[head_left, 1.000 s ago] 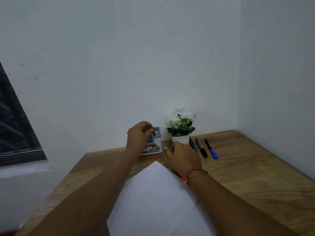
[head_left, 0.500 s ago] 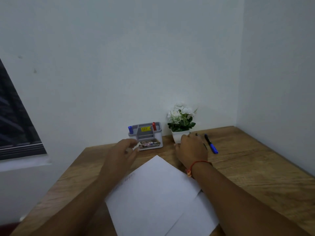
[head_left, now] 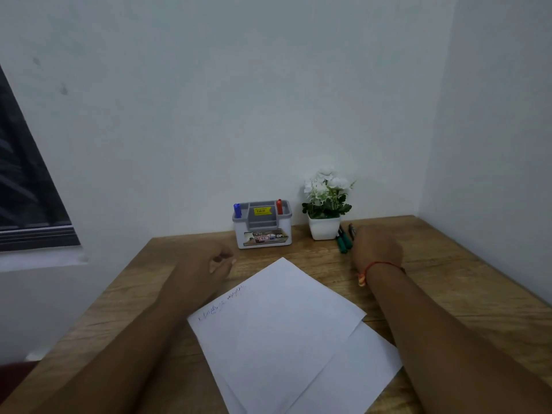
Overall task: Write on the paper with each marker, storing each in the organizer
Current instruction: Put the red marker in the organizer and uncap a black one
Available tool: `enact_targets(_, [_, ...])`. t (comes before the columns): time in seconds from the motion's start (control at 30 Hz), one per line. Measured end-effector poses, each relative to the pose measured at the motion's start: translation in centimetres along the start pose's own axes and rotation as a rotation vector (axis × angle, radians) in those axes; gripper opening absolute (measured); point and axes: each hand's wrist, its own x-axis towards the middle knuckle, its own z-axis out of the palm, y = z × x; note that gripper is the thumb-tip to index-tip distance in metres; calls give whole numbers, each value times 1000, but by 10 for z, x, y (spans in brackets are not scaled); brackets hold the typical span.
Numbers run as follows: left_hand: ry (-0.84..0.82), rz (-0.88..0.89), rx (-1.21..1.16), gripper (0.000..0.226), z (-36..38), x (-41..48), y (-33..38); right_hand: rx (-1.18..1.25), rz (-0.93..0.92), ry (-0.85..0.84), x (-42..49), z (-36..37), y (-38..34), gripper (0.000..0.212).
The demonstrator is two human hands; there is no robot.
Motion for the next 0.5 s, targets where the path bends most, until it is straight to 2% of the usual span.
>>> enact_targets(0.1, [-20,-8,1,12,1,0,0,16,17,-20,-2,-1,1,25])
enact_targets(0.23, [-8,22,-20,11,1,-1,5,4,15,39,-5,-7,0,22])
enact_targets(0.37, [0,1,-21,21,1,-1,8,128,-74,247,-5,-10,-2,12])
enact_targets(0.5, [26,13,-28,22,-1,-2,11,366,-221,424,-1,-13,-6,29])
